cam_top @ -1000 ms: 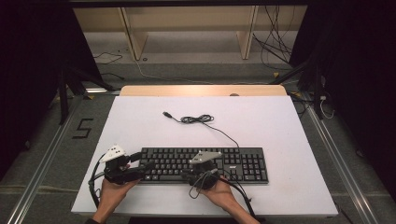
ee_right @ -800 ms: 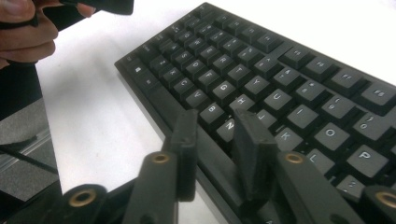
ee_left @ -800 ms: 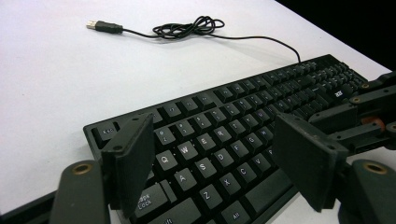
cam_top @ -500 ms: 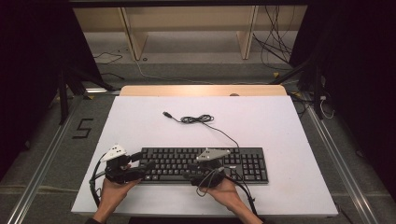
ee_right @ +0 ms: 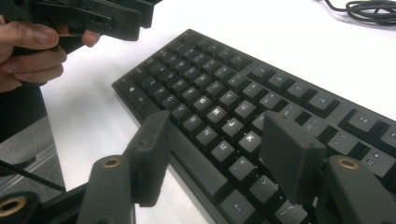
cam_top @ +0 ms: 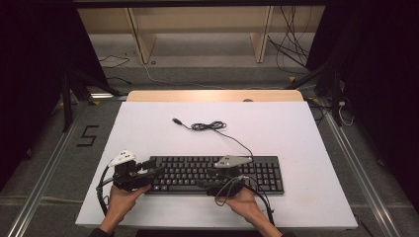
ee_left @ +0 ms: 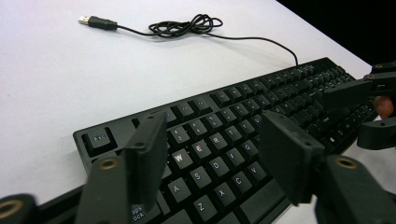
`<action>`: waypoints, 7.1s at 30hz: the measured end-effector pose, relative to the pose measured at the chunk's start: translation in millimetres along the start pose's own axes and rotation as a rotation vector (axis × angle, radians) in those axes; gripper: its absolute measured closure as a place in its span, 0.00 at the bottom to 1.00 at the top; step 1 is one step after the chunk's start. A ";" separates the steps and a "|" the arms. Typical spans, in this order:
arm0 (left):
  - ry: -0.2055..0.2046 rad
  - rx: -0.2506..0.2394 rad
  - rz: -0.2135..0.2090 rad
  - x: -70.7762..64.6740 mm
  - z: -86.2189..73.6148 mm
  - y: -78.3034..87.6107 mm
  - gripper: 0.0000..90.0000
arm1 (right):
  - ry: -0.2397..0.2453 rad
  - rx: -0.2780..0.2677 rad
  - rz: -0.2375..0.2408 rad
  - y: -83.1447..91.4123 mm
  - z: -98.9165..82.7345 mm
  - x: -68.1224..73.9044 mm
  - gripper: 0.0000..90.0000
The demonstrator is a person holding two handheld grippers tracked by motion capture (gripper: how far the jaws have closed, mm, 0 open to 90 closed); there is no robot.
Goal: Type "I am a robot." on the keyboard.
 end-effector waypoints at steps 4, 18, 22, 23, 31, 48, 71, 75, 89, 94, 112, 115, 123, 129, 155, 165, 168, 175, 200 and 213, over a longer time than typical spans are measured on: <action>-0.021 0.028 -0.005 -0.6 0.6 -3.7 0.61 | 0.003 0.001 -0.002 0.0 -0.4 0.3 0.47; -0.082 0.107 -0.049 -9.1 5.5 -27.9 0.96 | 0.001 -0.010 -0.007 4.1 0.0 0.5 0.42; -0.090 0.135 -0.062 -11.2 3.6 -36.0 0.99 | 0.001 -0.011 -0.007 5.0 -0.1 0.9 0.42; -0.089 0.142 -0.064 -11.5 2.7 -37.8 0.99 | 0.001 -0.011 -0.007 5.0 -0.1 0.8 0.42; -0.106 0.194 -0.068 -16.4 1.2 -53.3 0.99 | 0.006 -0.013 -0.007 4.5 -0.2 1.0 0.41; -0.137 0.267 -0.023 -15.6 -9.0 -67.0 0.99 | 0.005 -0.024 -0.016 6.5 0.5 1.0 0.38; -0.072 0.155 -0.036 -10.8 4.7 -45.5 0.90 | 0.001 -0.038 -0.026 8.7 1.6 -2.0 0.37; -0.062 0.140 -0.042 -10.1 5.7 -40.6 0.86 | 0.001 -0.038 -0.027 8.1 1.4 -2.7 0.37; -0.040 0.130 -0.060 -9.4 2.0 -28.5 0.64 | -0.006 -0.038 -0.030 6.9 2.3 -4.9 0.38; -0.041 0.130 -0.067 -11.3 0.1 -25.8 0.55 | -0.006 -0.035 -0.034 4.7 2.5 -5.8 0.39; -0.034 0.108 -0.077 -16.0 -5.1 -15.7 0.38 | -0.004 0.014 -0.065 -6.6 7.1 -12.9 0.69; -0.031 0.108 -0.079 -17.3 -6.2 -15.5 0.36 | 0.001 0.019 -0.069 -8.9 8.2 -14.0 0.77; -0.029 0.101 -0.076 -17.4 -7.4 -12.4 0.35 | 0.002 0.037 -0.078 -16.2 11.4 -18.0 0.92; -0.028 0.100 -0.073 -15.6 -8.7 -10.2 0.34 | 0.004 0.052 -0.093 -22.9 12.2 -21.2 0.96; -0.030 0.103 -0.070 -15.2 -13.2 -7.4 0.32 | -0.002 0.112 -0.197 -37.8 9.9 -39.2 1.00; -0.029 0.098 -0.062 -12.0 -13.5 -6.8 0.32 | -0.013 0.110 -0.206 -37.5 8.8 -40.6 1.00; -0.021 0.097 -0.060 -11.3 -13.8 -6.9 0.32 | -0.030 0.087 -0.189 -33.9 11.4 -39.9 0.99; -0.024 0.095 -0.060 -11.2 -13.8 -6.5 0.32 | -0.037 0.048 -0.145 -25.9 15.9 -33.9 0.92; -0.019 0.065 -0.042 -6.6 -11.6 -3.0 0.31 | -0.021 0.010 -0.063 -22.2 19.7 -14.8 0.41; -0.011 0.043 -0.030 -4.1 -9.9 -0.5 0.31 | 0.012 0.032 -0.017 -32.1 16.1 2.1 0.71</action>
Point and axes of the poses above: each handheld gripper's, and its own axes: y roughly backward along the jaws, z roughly out of its top, x roughly to its left, the point moved 6 cm from there along -y, roughly forward along the jaws, and after that the axes turned 6 degrees about -y, right-handed, at the moved point
